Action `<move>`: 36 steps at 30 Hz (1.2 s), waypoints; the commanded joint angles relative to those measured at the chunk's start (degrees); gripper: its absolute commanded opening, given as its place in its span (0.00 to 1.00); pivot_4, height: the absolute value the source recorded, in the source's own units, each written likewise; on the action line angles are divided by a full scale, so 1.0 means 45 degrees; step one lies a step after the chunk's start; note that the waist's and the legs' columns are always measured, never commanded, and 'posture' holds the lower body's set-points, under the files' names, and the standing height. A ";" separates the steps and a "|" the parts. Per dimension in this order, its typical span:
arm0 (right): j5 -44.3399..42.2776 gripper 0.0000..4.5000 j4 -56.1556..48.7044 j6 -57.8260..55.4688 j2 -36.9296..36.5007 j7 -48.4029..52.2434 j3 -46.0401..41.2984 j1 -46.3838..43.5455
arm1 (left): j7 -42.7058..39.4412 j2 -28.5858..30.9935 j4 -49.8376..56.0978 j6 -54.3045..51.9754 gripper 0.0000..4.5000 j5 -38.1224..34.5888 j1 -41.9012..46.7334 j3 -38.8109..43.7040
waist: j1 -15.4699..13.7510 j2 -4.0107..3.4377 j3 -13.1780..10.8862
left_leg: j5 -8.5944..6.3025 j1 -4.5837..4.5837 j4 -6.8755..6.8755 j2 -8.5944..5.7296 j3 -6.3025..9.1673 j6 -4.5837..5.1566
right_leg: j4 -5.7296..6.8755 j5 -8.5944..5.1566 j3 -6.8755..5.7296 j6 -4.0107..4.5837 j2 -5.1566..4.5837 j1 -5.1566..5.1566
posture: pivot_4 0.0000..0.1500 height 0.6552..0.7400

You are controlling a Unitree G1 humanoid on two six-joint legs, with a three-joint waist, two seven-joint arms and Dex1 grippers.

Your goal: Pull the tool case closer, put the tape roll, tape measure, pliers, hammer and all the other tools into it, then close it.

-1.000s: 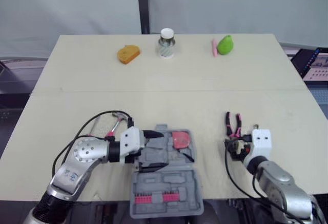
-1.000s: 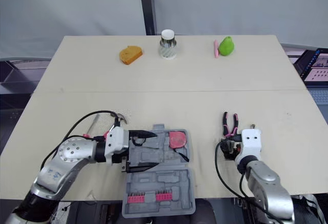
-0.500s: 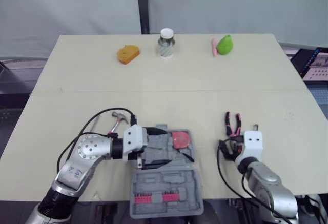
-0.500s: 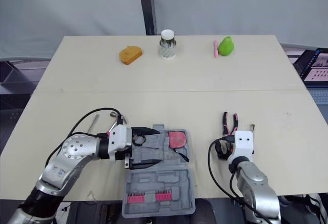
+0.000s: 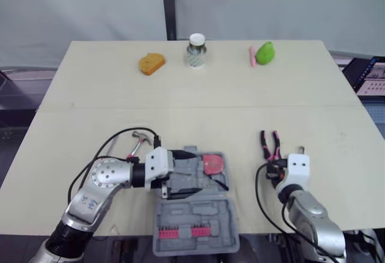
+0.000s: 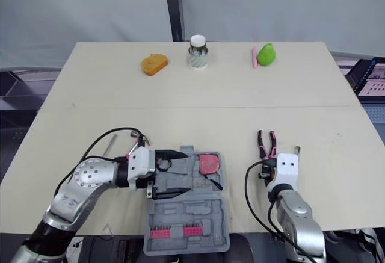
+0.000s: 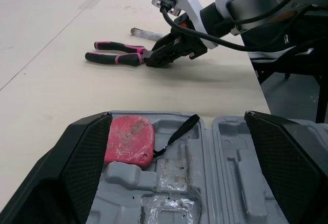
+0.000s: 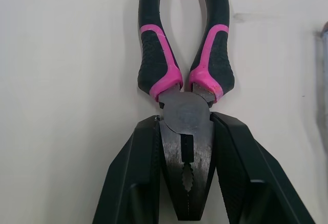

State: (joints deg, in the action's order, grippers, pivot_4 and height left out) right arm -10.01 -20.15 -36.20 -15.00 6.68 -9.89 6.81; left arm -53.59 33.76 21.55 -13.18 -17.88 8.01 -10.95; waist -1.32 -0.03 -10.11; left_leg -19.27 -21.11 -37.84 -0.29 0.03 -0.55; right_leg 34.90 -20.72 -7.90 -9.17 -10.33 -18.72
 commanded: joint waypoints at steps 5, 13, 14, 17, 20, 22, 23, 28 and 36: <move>-0.0699 0.21 -0.2061 0.1087 -0.4679 0.5492 0.1164 -0.0369 | 0.0270 0.0917 0.1066 0.1255 1.00 -0.0127 -0.3119 0.2402 | 0.0172 -0.0019 -0.0012 | 0.0000 0.0003 0.0022 0.0038 -0.0048 0.0000 | -0.0027 -0.0001 0.0031 0.0001 0.0034 -0.0022 | 1.00 1.00; -0.1581 0.21 -0.2565 0.1736 -0.8271 1.1226 0.3930 -0.4163 | 0.0733 0.0439 0.2925 0.2263 1.00 -0.0848 -0.8525 0.6128 | 0.0231 0.0015 -0.0042 | -0.0014 -0.0005 0.0021 0.0049 -0.0049 0.0015 | -0.0098 0.0000 0.0030 -0.0001 0.0035 0.0004 | 1.00 1.00; -0.1500 0.21 -0.2583 0.1675 -0.8252 1.1648 0.4485 -0.4811 | 0.0824 0.0185 0.3140 0.2448 1.00 -0.0880 -0.9145 0.6382 | 0.0149 0.0021 -0.0046 | -0.0014 -0.0007 0.0012 0.0050 -0.0037 0.0015 | -0.0108 0.0001 0.0020 -0.0002 0.0035 0.0015 | 1.00 1.00; -0.0884 0.21 -0.2365 0.1234 -0.7601 1.2547 0.6511 -0.7138 | 0.1106 -0.0775 0.3265 0.3114 1.00 -0.1044 -1.0762 0.7280 | 0.0110 0.0049 -0.0062 | -0.0022 -0.0019 -0.0020 0.0046 -0.0033 0.0021 | -0.0122 0.0007 0.0026 -0.0014 0.0035 0.0025 | 1.00 1.00; -0.0078 0.21 -0.2007 0.0752 -0.6842 1.2535 0.7907 -0.8599 | 0.1331 -0.1453 0.3148 0.3451 1.00 -0.1205 -1.1481 0.7712 | -0.0030 0.0058 -0.0068 | -0.0023 -0.0021 -0.0027 0.0049 -0.0028 0.0020 | -0.0119 0.0008 0.0021 -0.0014 0.0036 0.0026 | 1.00 1.00; 0.0370 0.21 -0.1803 0.0188 -0.6261 1.2252 0.8594 -0.9203 | 0.1476 -0.1838 0.3247 0.3535 1.00 -0.1396 -1.1773 0.7764 | -0.0096 0.0072 -0.0064 | -0.0024 -0.0038 -0.0040 0.0037 0.0006 0.0022 | -0.0116 0.0008 0.0016 -0.0014 0.0033 0.0025 | 1.00 1.00; 0.0596 0.21 -0.1832 -0.0123 -0.6113 1.2217 0.8980 -0.9371 | 0.1497 -0.1942 0.3375 0.3534 1.00 -0.1387 -1.1947 0.7659 | -0.0093 0.0077 -0.0061 | -0.0028 -0.0045 -0.0045 0.0032 0.0012 0.0024 | -0.0119 0.0008 0.0018 -0.0014 0.0033 0.0028 | 1.00 1.00; 0.1604 0.21 -0.2023 -0.0864 -0.5658 1.1995 1.0297 -0.9545 | 0.1881 -0.2361 0.3587 0.3566 1.00 -0.1015 -1.2137 0.7076 | -0.0022 0.0095 -0.0052 | -0.0030 -0.0055 -0.0056 0.0023 0.0019 0.0026 | -0.0119 0.0009 0.0033 -0.0017 0.0035 0.0027 | 1.00 1.00; 0.2500 0.21 -0.1878 -0.1353 -0.5355 1.1881 1.0744 -0.9714 | 0.2329 -0.2398 0.3626 0.3472 1.00 -0.0752 -1.1913 0.6454 | -0.0006 0.0095 -0.0052 | -0.0035 -0.0051 -0.0055 0.0040 0.0012 0.0016 | -0.0122 0.0009 0.0040 -0.0016 0.0057 0.0023 | 1.00 1.00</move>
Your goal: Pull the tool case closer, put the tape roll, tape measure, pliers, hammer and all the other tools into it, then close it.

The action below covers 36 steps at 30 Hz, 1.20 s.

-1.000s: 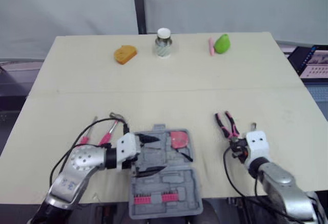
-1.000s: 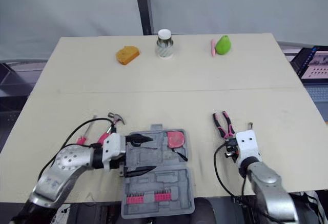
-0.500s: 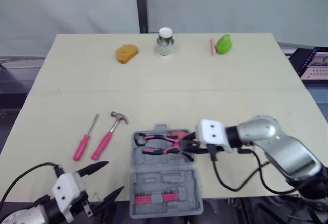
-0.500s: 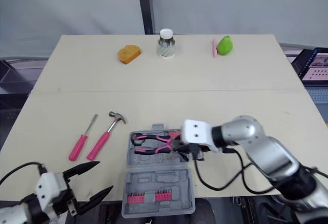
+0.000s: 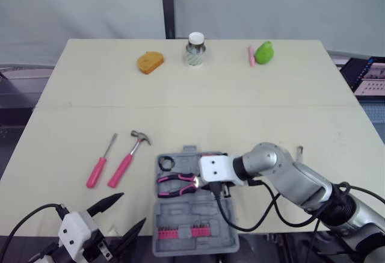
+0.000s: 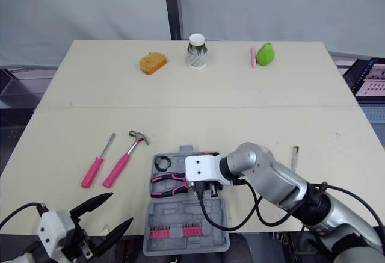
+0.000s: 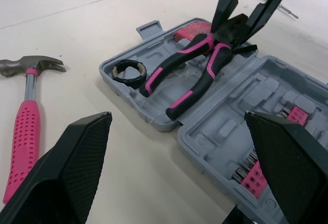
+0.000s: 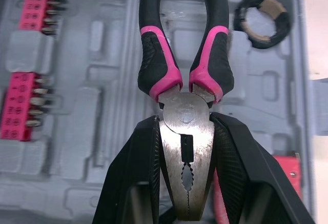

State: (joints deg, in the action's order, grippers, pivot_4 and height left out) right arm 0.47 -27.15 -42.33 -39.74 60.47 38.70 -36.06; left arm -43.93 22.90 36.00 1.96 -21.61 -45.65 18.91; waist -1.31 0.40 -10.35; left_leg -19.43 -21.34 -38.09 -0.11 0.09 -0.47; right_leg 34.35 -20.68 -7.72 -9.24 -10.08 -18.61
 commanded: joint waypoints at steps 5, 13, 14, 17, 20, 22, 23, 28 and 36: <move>0.0359 0.21 -0.0168 -0.0063 0.0308 -0.0114 -0.0121 -0.0171 | 0.0386 0.0105 0.0387 -0.0027 1.00 -0.0059 0.0198 -0.0162 | 0.0000 0.0000 0.0000 | -0.0002 0.0000 0.0001 0.0003 -0.0001 -0.0002 | -0.0003 0.0000 0.0001 0.0000 0.0005 0.0000 | 1.00 1.00; 0.0750 0.21 0.0172 0.0021 0.0559 -0.0158 0.0084 -0.0061 | 0.0596 0.0140 0.0379 -0.0222 1.00 -0.0268 0.0324 -0.0124 | 0.0000 0.0000 0.0000 | -0.0003 0.0001 0.0001 0.0005 -0.0002 -0.0005 | -0.0004 0.0000 0.0003 0.0000 0.0007 0.0000 | 1.00 1.00; 0.0798 0.21 0.0216 0.0061 0.0564 -0.0149 0.0108 -0.0039 | 0.0611 0.0152 0.0391 -0.0242 1.00 -0.0281 0.0333 -0.0118 | -0.0001 0.0000 0.0000 | -0.0003 0.0001 0.0000 0.0005 -0.0002 -0.0005 | -0.0003 0.0000 0.0003 0.0000 0.0007 0.0000 | 1.00 1.00; 0.0908 0.21 0.0321 0.0171 0.0519 -0.0087 0.0211 0.0008 | 0.0653 0.0185 0.0424 -0.0290 1.00 -0.0269 0.0355 -0.0133 | 0.0006 0.0000 0.0000 | -0.0003 0.0001 0.0000 0.0005 -0.0002 -0.0005 | -0.0003 0.0000 0.0004 0.0000 0.0008 -0.0001 | 1.00 1.00; 0.1007 0.21 0.0399 0.0230 0.0489 -0.0008 0.0283 0.0078 | 0.0693 0.0208 0.0458 -0.0356 1.00 -0.0258 0.0416 -0.0160 | 0.0010 0.0000 0.0000 | -0.0003 0.0001 0.0001 0.0005 -0.0003 -0.0005 | -0.0004 0.0000 0.0005 0.0000 0.0009 -0.0002 | 1.00 1.00; 0.1086 0.21 0.0464 0.0258 0.0492 0.0003 0.0331 0.0114 | 0.0745 0.0213 0.0440 -0.0412 1.00 -0.0231 0.0518 -0.0197 | 0.0006 0.0000 0.0000 | -0.0003 0.0001 0.0001 0.0006 -0.0003 -0.0006 | -0.0003 0.0000 0.0005 0.0000 0.0010 -0.0001 | 1.00 1.00; 0.1121 0.21 0.0494 0.0272 0.0496 -0.0003 0.0351 0.0132 | 0.0794 0.0210 0.0457 -0.0455 1.00 -0.0208 0.0580 -0.0239 | 0.0003 0.0000 0.0000 | -0.0003 0.0001 0.0000 0.0006 -0.0003 -0.0006 | -0.0004 0.0000 0.0005 0.0000 0.0010 -0.0001 | 1.00 1.00; 0.1154 0.21 0.0500 0.0156 0.0588 0.0005 0.0320 0.0208 | 0.0844 0.0195 0.0453 -0.0481 1.00 -0.0153 0.0632 -0.0338 | 0.0010 0.0000 0.0000 | -0.0004 0.0001 0.0001 0.0006 -0.0003 -0.0006 | -0.0004 0.0000 0.0006 0.0000 0.0010 -0.0002 | 1.00 1.00; 0.1136 0.21 0.0514 0.0111 0.0715 -0.0052 0.0316 0.0279 | 0.0920 0.0273 0.0404 -0.0516 1.00 -0.0082 0.0750 -0.0467 | 0.0009 0.0000 0.0000 | -0.0004 0.0002 0.0001 0.0007 -0.0004 -0.0006 | -0.0004 0.0000 0.0007 0.0000 0.0010 -0.0001 | 1.00 1.00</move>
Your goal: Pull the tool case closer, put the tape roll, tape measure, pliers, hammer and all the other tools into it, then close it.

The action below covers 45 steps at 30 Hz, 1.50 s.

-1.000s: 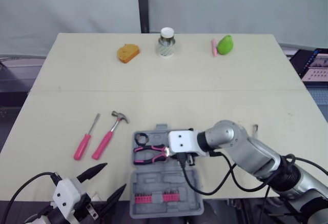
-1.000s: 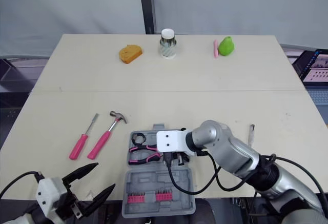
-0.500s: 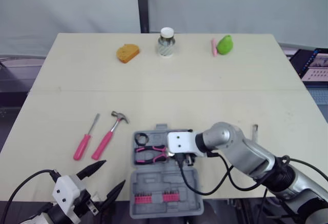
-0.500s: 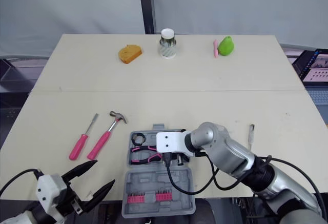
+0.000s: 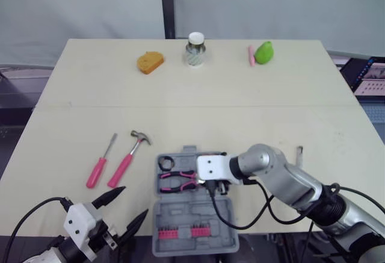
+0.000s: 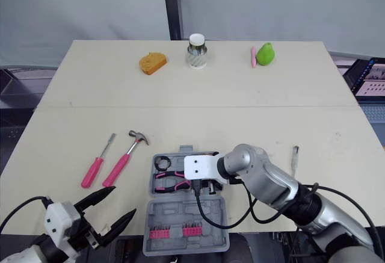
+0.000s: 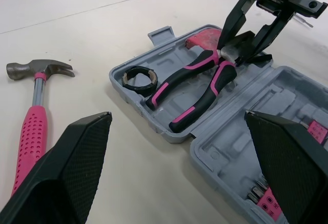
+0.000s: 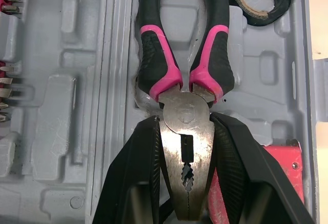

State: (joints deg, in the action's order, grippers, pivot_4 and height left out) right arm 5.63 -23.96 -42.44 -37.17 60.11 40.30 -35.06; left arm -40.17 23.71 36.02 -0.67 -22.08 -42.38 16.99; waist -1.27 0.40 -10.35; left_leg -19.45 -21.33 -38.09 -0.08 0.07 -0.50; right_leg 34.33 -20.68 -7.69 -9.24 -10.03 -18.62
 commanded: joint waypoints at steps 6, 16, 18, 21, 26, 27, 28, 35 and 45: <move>0.0011 0.21 -0.0121 0.0181 0.0279 -0.0006 -0.0057 0.0103 | 0.0098 0.0114 0.0362 0.0057 1.00 0.0091 0.0094 -0.0123 | 0.0005 0.0000 0.0000 | -0.0001 0.0000 0.0001 0.0003 0.0000 -0.0003 | -0.0001 0.0000 0.0000 0.0000 0.0004 -0.0001 | 1.00 1.00; -0.0831 0.99 -0.0301 0.0712 0.0746 -0.0190 -0.1363 0.0338 | 0.0110 0.0152 0.0251 0.0097 1.00 0.0166 0.0238 -0.0211 | -0.0004 0.0000 0.0000 | -0.0002 0.0001 0.0001 0.0004 -0.0001 -0.0003 | -0.0002 0.0000 0.0002 0.0000 0.0005 0.0000 | 1.00 1.00; -0.1511 0.99 -0.0264 0.1114 0.1349 -0.0562 -0.2283 0.0637 | 0.0116 0.0176 0.0222 0.0064 1.00 0.0153 0.0324 -0.0213 | -0.0003 0.0000 0.0000 | -0.0002 0.0001 0.0002 0.0005 -0.0002 -0.0003 | -0.0003 0.0000 0.0002 0.0000 0.0005 0.0000 | 1.00 1.00; -0.2381 0.92 0.0446 0.2037 0.2857 -0.1625 -0.3557 0.1325 | 0.0171 0.0220 0.0236 -0.0036 1.00 0.0155 0.0514 -0.0319 | 0.0004 0.0002 0.0002 | -0.0003 0.0003 0.0004 0.0013 -0.0004 -0.0007 | -0.0003 0.0000 0.0003 0.0000 0.0013 0.0000 | 1.00 1.00; -0.2843 0.46 0.2215 0.4225 0.4059 -0.1836 -0.3847 0.2548 | 0.0222 0.0279 0.0102 -0.0080 1.00 0.0229 0.0866 -0.0580 | 0.0010 0.0002 0.0003 | -0.0008 0.0017 0.0005 0.0020 -0.0011 -0.0013 | 0.0010 0.0000 0.0019 0.0001 0.0025 0.0000 | 1.00 1.00; -0.2830 0.35 0.2539 0.4487 0.4118 -0.1824 -0.3775 0.2733 | 0.0245 0.0289 0.0116 -0.0103 1.00 0.0237 0.0913 -0.0615 | 0.0002 0.0002 0.0003 | -0.0008 0.0017 0.0004 0.0017 -0.0011 -0.0013 | 0.0011 0.0000 0.0023 0.0000 0.0024 0.0000 | 1.00 1.00; -0.2745 0.23 0.2900 0.4832 0.4155 -0.1806 -0.3653 0.2862 | 0.0253 0.0310 0.0093 -0.0121 1.00 0.0236 0.0977 -0.0629 | 0.0011 0.0002 0.0003 | -0.0007 0.0017 0.0004 0.0017 -0.0011 -0.0013 | 0.0011 0.0000 0.0023 0.0001 0.0025 0.0000 | 1.00 1.00; -0.2061 0.01 0.5186 0.6636 0.4732 -0.2021 -0.3047 0.3043 | 0.0228 0.0388 0.0013 -0.0148 1.00 0.0254 0.1123 -0.0604 | 0.0177 0.0000 0.0002 | -0.0009 0.0029 0.0010 0.0037 -0.0021 -0.0019 | 0.0021 -0.0005 0.0031 0.0009 0.0040 -0.0008 | 1.00 1.00; -0.0963 0.01 0.6560 0.7381 0.4731 -0.2071 -0.2598 0.2930 | 0.0201 0.0400 -0.0126 -0.0061 1.00 0.0407 0.1247 -0.0640 | 0.0290 -0.0001 0.0004 | -0.0012 0.0032 0.0011 0.0047 -0.0020 -0.0025 | 0.0020 -0.0005 0.0032 0.0011 0.0047 -0.0007 | 1.00 1.00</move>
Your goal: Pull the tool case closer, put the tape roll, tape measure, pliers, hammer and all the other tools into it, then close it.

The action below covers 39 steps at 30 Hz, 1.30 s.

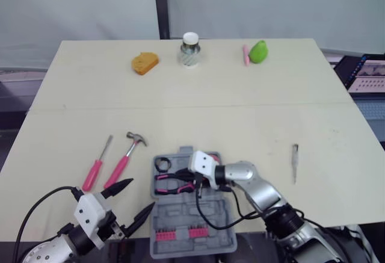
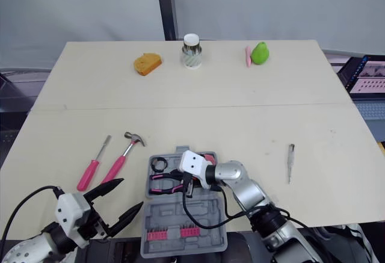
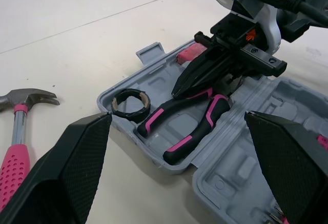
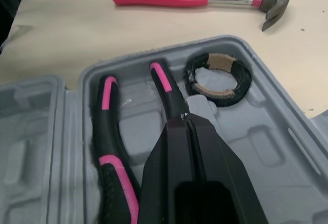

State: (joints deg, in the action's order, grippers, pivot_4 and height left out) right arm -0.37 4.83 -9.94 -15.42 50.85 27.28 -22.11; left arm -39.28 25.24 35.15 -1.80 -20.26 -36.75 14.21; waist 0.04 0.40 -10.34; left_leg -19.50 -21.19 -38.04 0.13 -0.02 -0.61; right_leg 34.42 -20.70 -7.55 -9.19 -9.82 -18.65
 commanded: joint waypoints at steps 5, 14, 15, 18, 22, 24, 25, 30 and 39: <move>0.1494 0.01 0.0663 0.0752 -0.0596 -0.0045 0.0898 0.0080 | -0.0010 0.0033 0.0020 0.0327 1.00 0.0203 0.0019 -0.0134 | -0.0002 -0.0004 0.0011 | -0.0002 0.0008 0.0000 0.0002 -0.0001 -0.0002 | 0.0001 0.0000 0.0005 0.0000 0.0001 0.0002 | 1.00 1.00; 0.2780 0.01 0.1534 0.0595 -0.0832 -0.0154 0.1592 -0.0202 | 0.0050 0.0004 -0.0118 0.0447 1.00 0.0259 0.0034 -0.0206 | -0.0006 -0.0028 0.0134 | -0.0002 0.0030 0.0002 0.0002 0.0000 -0.0004 | 0.0000 -0.0001 0.0007 0.0001 0.0002 0.0022 | 1.00 1.00; 0.2865 0.01 0.1618 0.0502 -0.0854 -0.0129 0.1655 -0.0244 | 0.0045 0.0013 -0.0125 0.0448 1.00 0.0254 0.0030 -0.0210 | -0.0005 -0.0033 0.0145 | -0.0003 0.0033 0.0001 0.0001 0.0000 -0.0004 | 0.0000 -0.0001 0.0008 0.0001 0.0002 0.0025 | 1.00 1.00; 0.2996 0.01 0.1755 0.0157 -0.0939 -0.0006 0.1869 -0.0296 | -0.0021 0.0034 -0.0276 0.0545 1.00 0.0255 0.0019 -0.0182 | 0.0003 -0.0052 0.0183 | -0.0003 0.0049 0.0002 0.0004 -0.0001 -0.0005 | 0.0000 -0.0001 0.0011 0.0003 0.0004 0.0037 | 1.00 1.00; 0.3004 0.01 0.1776 -0.0121 -0.0944 0.0030 0.1946 -0.0317 | -0.0059 0.0075 -0.0381 0.0576 1.00 0.0266 0.0065 -0.0177 | 0.0000 -0.0100 0.0281 | -0.0007 0.0053 0.0003 0.0008 -0.0002 -0.0010 | -0.0001 -0.0003 0.0014 0.0005 0.0008 0.0039 | 1.00 1.00; 0.2660 0.01 0.1709 -0.0265 -0.0764 0.0044 0.1769 -0.0292 | -0.0092 0.0113 -0.0494 0.0587 1.00 0.0304 0.0173 -0.0225 | -0.0004 -0.0117 0.0324 | -0.0007 0.0054 0.0004 0.0008 -0.0003 -0.0010 | -0.0002 -0.0003 0.0014 0.0005 0.0008 0.0040 | 1.00 1.00; 0.2651 0.01 0.1739 -0.0263 -0.0746 0.0036 0.1761 -0.0332 | -0.0112 0.0142 -0.0579 0.0590 1.00 0.0330 0.0266 -0.0253 | -0.0004 -0.0120 0.0336 | -0.0007 0.0055 0.0004 0.0008 -0.0002 -0.0010 | -0.0004 -0.0003 0.0014 0.0005 0.0008 0.0042 | 1.00 1.00; 0.0696 0.01 0.1084 0.0196 -0.0465 0.0300 0.0138 -0.0179 | -0.0180 0.0415 -0.1126 0.0380 1.00 0.0243 0.1140 -0.0207 | -0.0028 -0.0136 0.0377 | -0.0008 0.0056 0.0004 0.0009 -0.0001 -0.0011 | -0.0004 -0.0004 0.0014 0.0007 0.0013 0.0043 | 1.00 1.00; -0.5206 0.01 -0.2900 -0.3269 -0.4397 0.2056 -0.6534 0.1992 | 0.0479 0.1771 -0.3499 -0.1682 1.00 -0.1301 0.3160 0.3065 | -0.0304 -0.0194 0.0228 | -0.0008 0.0003 0.0006 0.0000 0.0020 -0.0008 | -0.0037 -0.0003 0.0009 0.0006 0.0014 0.0031 | 1.00 1.00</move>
State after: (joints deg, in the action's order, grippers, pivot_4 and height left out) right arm -19.56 -5.89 -21.99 -34.03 58.26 1.88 -14.64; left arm -37.88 32.45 21.21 -8.19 -24.69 -23.04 24.86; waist -1.33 -0.47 -9.31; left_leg -19.54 -21.16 -37.97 0.14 0.07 -0.65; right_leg 34.19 -20.72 -7.53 -9.16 -9.72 -18.50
